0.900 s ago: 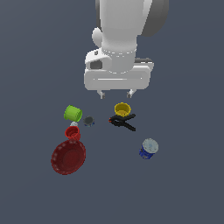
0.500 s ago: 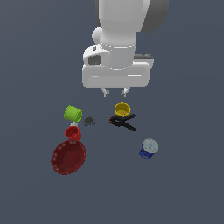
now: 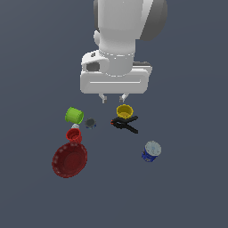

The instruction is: Pick up a designated object from a clutter of objects.

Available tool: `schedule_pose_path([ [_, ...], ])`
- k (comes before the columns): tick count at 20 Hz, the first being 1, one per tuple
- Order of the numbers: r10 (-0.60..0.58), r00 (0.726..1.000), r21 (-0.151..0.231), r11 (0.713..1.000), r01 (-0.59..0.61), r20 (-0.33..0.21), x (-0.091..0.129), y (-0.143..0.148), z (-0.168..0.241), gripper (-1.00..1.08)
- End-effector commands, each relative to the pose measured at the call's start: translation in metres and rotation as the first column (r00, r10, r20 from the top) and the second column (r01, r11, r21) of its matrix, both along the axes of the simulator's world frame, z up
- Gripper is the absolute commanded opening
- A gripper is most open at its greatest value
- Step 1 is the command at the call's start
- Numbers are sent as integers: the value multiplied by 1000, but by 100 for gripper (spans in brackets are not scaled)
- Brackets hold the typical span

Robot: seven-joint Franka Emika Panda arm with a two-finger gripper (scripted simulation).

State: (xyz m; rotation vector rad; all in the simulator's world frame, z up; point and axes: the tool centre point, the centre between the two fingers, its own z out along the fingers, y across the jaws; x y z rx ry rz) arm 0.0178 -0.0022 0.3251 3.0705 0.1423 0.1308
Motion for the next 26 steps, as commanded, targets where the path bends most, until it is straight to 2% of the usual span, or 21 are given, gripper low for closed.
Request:
schedule_pose_path([
  [1, 14, 1000, -22, 1000, -14, 3, 5, -8, -9, 28],
  [8, 96, 995, -123, 988, -94, 11, 27, -45, -48, 28],
  [13, 198, 980, -217, 957, -193, 0, 43, -78, -89, 28],
  [20, 368, 928, -323, 873, -365, -52, 56, -117, -152, 28],
  [26, 509, 853, -369, 776, -512, -114, 56, -140, -204, 28],
])
